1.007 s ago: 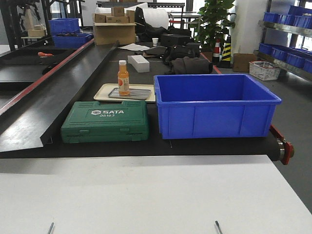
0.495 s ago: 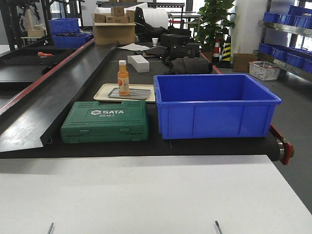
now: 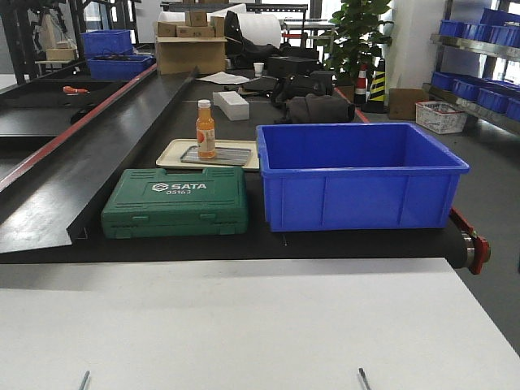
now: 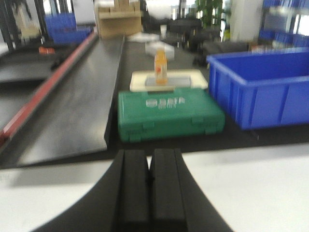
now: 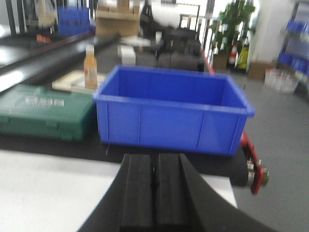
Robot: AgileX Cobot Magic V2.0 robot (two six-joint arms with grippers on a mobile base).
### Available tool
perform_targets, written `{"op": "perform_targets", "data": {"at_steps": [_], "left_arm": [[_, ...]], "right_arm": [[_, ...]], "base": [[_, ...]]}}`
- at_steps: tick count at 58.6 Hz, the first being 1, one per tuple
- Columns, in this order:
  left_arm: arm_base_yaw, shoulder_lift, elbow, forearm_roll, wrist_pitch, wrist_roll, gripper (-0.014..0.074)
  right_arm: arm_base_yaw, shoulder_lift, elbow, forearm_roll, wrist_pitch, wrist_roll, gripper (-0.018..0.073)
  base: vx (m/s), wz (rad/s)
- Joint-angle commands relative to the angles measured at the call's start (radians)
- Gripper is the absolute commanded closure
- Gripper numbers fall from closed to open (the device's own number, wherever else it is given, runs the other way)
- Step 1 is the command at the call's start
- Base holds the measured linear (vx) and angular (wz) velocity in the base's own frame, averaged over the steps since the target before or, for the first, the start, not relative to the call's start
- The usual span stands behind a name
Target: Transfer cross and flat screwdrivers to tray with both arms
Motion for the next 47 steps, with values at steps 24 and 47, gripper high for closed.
{"op": "perform_targets", "data": {"at_steps": [24, 47], "left_arm": [[-0.003, 0.07, -0.036, -0.009, -0.049, -0.006, 0.0169], [-0.003, 0.087, -0.036, -0.009, 0.067, -0.016, 0.0055]], "right_arm": [[-0.003, 0.049, -0.036, 0.025, 0.032, 0.006, 0.0127], [0.001, 0.291, -0.164, 0.172, 0.351, -0.163, 0.0012]], "base": [[0.0, 0.0], [0.0, 0.0]]}}
